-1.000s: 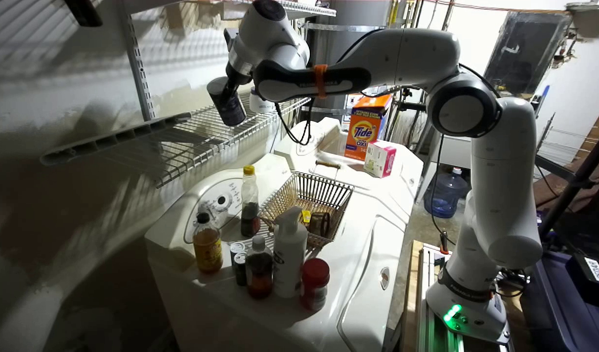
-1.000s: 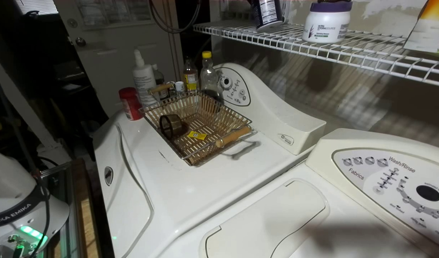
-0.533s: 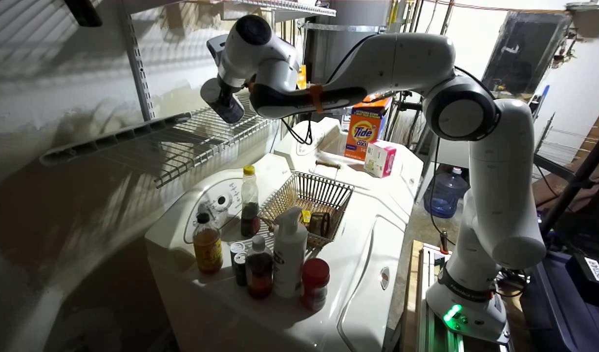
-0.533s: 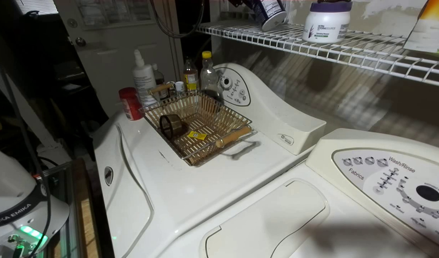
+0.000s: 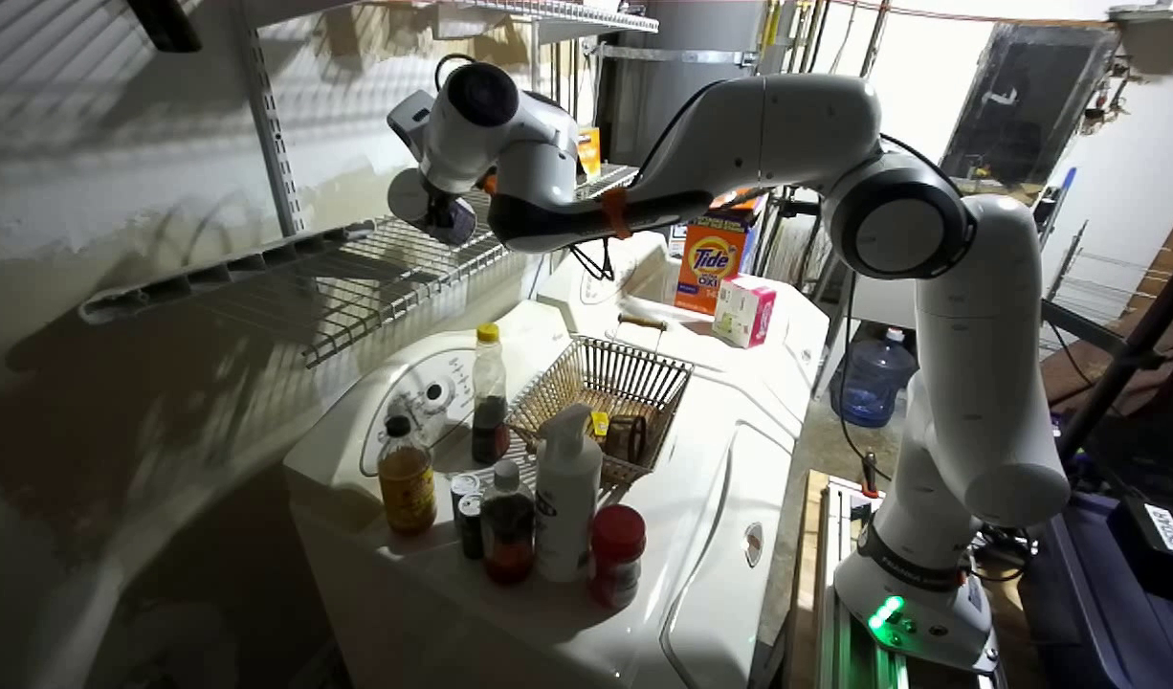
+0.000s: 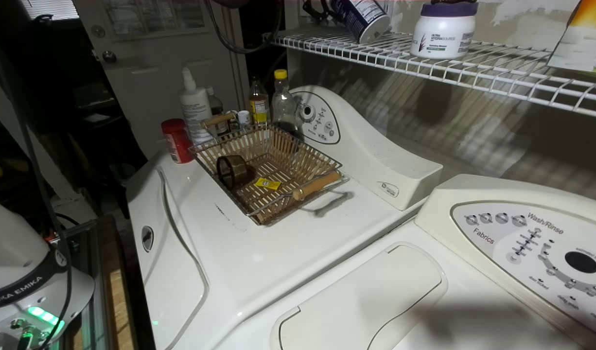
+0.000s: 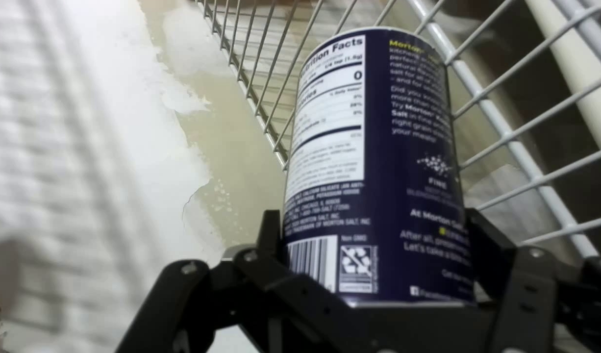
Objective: Flip the blue can twice
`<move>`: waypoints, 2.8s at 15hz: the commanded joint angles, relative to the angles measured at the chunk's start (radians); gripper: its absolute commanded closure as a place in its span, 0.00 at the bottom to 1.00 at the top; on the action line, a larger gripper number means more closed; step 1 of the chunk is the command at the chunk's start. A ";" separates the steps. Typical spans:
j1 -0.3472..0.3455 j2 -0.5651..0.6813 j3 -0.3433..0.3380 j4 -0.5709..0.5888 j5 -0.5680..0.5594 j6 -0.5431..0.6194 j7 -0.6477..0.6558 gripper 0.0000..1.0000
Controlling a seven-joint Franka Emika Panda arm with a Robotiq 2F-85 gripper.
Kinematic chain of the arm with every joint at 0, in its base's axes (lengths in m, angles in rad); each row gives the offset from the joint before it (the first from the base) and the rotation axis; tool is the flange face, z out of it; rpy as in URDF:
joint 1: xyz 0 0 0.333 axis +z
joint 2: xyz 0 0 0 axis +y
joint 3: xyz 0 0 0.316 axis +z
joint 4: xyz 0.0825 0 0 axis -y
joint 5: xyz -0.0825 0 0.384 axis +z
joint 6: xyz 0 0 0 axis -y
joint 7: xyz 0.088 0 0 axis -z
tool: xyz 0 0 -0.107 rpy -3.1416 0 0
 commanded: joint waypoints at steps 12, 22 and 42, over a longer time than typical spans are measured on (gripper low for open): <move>-0.059 -0.023 0.097 -0.009 0.120 -0.056 -0.202 0.00; -0.064 -0.021 0.105 0.040 0.346 -0.158 -0.221 0.00; -0.077 -0.197 0.090 0.079 0.613 -0.453 0.026 0.00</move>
